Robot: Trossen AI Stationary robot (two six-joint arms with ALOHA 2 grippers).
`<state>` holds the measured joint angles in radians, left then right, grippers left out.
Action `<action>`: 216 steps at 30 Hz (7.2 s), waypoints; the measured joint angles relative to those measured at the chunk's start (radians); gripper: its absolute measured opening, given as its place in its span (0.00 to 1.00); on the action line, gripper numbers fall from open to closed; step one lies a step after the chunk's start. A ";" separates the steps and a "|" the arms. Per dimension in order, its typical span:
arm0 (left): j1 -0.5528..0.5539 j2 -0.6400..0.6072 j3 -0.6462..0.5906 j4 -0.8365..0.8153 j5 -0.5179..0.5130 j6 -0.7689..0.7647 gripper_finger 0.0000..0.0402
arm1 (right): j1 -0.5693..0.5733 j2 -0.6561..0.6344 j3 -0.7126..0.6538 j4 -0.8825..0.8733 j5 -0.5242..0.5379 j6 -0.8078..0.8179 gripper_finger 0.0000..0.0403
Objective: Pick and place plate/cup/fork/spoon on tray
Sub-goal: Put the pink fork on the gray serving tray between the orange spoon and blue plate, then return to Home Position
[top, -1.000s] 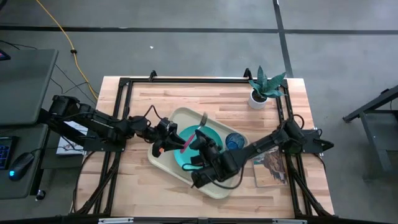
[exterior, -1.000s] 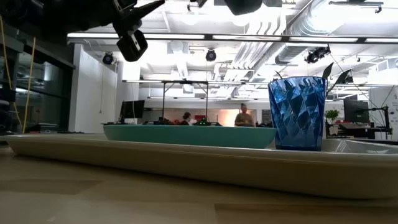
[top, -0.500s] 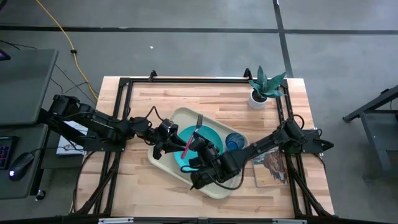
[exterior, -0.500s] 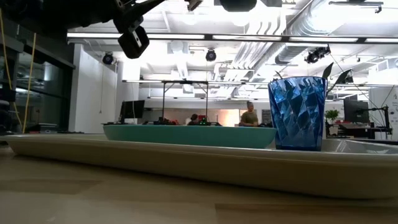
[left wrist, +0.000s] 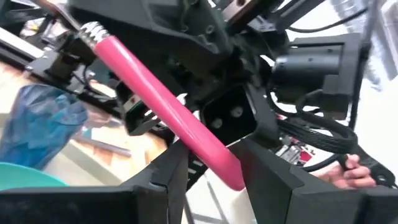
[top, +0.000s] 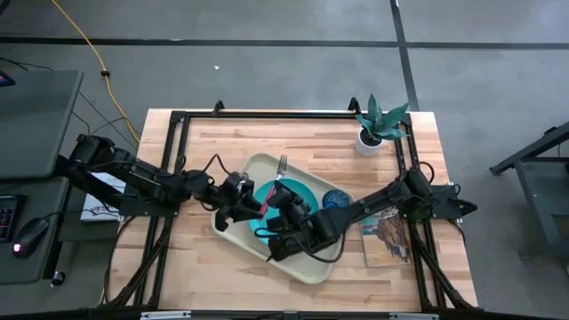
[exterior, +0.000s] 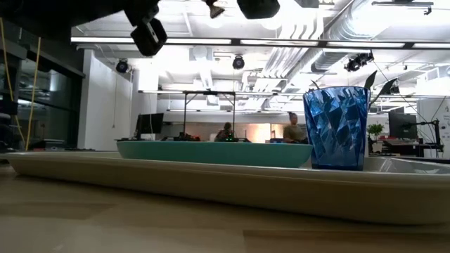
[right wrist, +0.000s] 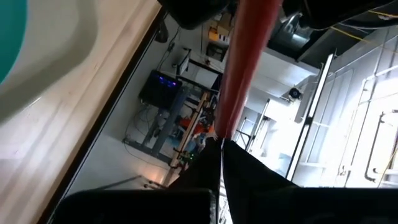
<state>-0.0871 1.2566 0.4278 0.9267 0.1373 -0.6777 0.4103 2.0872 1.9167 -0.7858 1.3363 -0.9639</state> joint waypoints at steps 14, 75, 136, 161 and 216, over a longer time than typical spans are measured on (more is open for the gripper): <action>-0.018 0.000 0.000 0.005 -0.127 0.008 0.31 | 0.009 0.000 -0.001 0.081 -0.007 -0.078 0.00; 0.125 -0.378 -0.039 -0.996 -0.284 -0.032 0.00 | 0.186 -0.231 -0.034 -0.776 -0.170 1.344 0.40; -0.024 0.108 -0.037 -0.922 -0.452 -0.551 0.00 | 0.275 -0.282 -0.133 -0.785 -0.211 1.508 0.36; -0.024 0.110 -0.040 -0.962 -0.470 -0.523 0.15 | 0.275 -0.282 -0.133 -0.784 -0.211 1.507 0.36; 0.233 -0.339 0.151 -1.051 -0.409 0.141 0.19 | 0.231 -0.331 -0.133 -0.785 -0.376 1.600 0.31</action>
<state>0.1457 0.9171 0.5790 -0.1240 -0.2718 -0.5371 0.6411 1.7565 1.7837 -1.5707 0.9601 0.6362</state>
